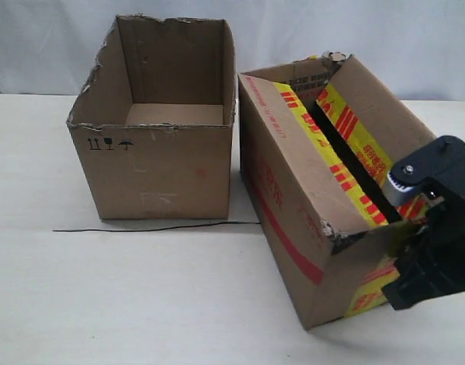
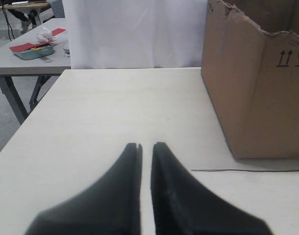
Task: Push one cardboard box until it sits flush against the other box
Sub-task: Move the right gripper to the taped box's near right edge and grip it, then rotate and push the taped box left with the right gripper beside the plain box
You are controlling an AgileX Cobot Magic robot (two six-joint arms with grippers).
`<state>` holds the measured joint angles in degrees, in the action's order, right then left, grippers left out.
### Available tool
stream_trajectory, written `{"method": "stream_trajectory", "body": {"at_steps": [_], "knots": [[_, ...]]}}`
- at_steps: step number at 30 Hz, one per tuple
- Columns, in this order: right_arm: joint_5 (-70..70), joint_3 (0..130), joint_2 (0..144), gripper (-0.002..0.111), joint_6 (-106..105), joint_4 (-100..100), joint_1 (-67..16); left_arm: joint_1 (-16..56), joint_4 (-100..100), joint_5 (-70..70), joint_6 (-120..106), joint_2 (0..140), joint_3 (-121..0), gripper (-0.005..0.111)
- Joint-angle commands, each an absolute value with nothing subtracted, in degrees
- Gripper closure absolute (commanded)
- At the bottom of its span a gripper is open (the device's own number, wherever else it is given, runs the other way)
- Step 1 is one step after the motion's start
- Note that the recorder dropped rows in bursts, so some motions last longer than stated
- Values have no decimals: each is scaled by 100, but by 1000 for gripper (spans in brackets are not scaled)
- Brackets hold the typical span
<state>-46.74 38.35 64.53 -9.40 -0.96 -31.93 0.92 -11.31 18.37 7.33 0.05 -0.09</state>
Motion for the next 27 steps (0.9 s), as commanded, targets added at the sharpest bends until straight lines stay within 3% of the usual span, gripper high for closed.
{"method": "stream_trajectory", "body": {"at_steps": [1,27], "knots": [[-4271,4145,6701,108,-800,-107,-3215,139,-1091,1768,755,0,0,107],[-3373,5339,8455,108,-664,-130,-3215,139,-1091,1768,755,0,0,107]]}}
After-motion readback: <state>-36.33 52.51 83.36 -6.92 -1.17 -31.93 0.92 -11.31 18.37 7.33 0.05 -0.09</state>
